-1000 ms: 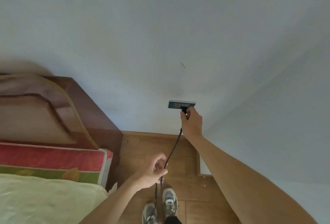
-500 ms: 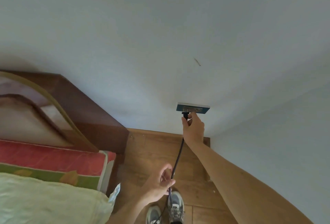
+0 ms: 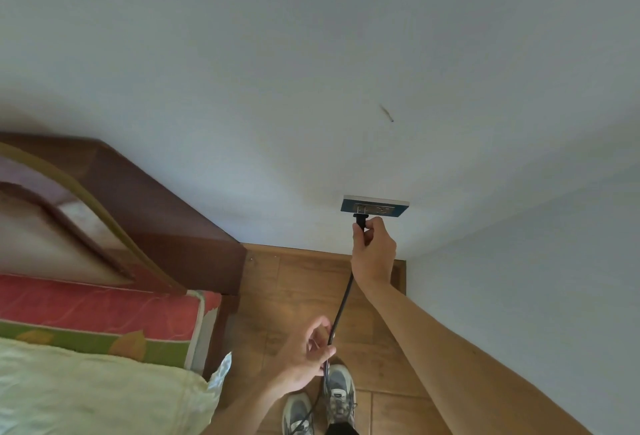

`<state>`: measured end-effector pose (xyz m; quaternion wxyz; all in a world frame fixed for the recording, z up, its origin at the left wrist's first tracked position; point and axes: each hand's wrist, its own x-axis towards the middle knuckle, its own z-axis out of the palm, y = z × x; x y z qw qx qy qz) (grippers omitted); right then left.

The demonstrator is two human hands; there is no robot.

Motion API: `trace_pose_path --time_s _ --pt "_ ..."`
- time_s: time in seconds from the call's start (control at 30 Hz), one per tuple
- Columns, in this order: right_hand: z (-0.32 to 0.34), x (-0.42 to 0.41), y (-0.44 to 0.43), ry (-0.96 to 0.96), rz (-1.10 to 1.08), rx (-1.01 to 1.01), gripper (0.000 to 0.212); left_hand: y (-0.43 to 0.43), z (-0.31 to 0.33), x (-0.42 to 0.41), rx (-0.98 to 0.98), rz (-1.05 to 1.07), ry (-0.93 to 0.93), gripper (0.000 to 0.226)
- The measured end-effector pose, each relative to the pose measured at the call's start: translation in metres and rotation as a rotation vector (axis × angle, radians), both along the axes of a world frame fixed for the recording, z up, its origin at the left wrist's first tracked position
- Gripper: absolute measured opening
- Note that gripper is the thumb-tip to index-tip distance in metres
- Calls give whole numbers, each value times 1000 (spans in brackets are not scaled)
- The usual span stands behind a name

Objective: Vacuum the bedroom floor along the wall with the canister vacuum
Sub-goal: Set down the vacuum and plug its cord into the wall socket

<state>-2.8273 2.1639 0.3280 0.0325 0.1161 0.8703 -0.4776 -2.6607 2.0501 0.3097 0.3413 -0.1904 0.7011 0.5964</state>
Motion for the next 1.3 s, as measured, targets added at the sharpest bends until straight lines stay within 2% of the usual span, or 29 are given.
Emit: trace_pose_path --time_s 0.17,0.4,0.7,0.87,1.3 --pt "-1 1 0 15 -15 -15 13 0 -1 0 6 8 -12 32" --pt "2 0 0 11 -36 -38 13 3 1 -2 44 28 -16 31" --pt "3 -6 1 17 3 -22 12 7 4 -3 63 39 -5 21" --pt "2 -9 1 40 24 -6 13 9 4 -2 64 37 -6 25" --pt "1 -22 1 27 43 8 13 16 6 -10 32 56 36 17"
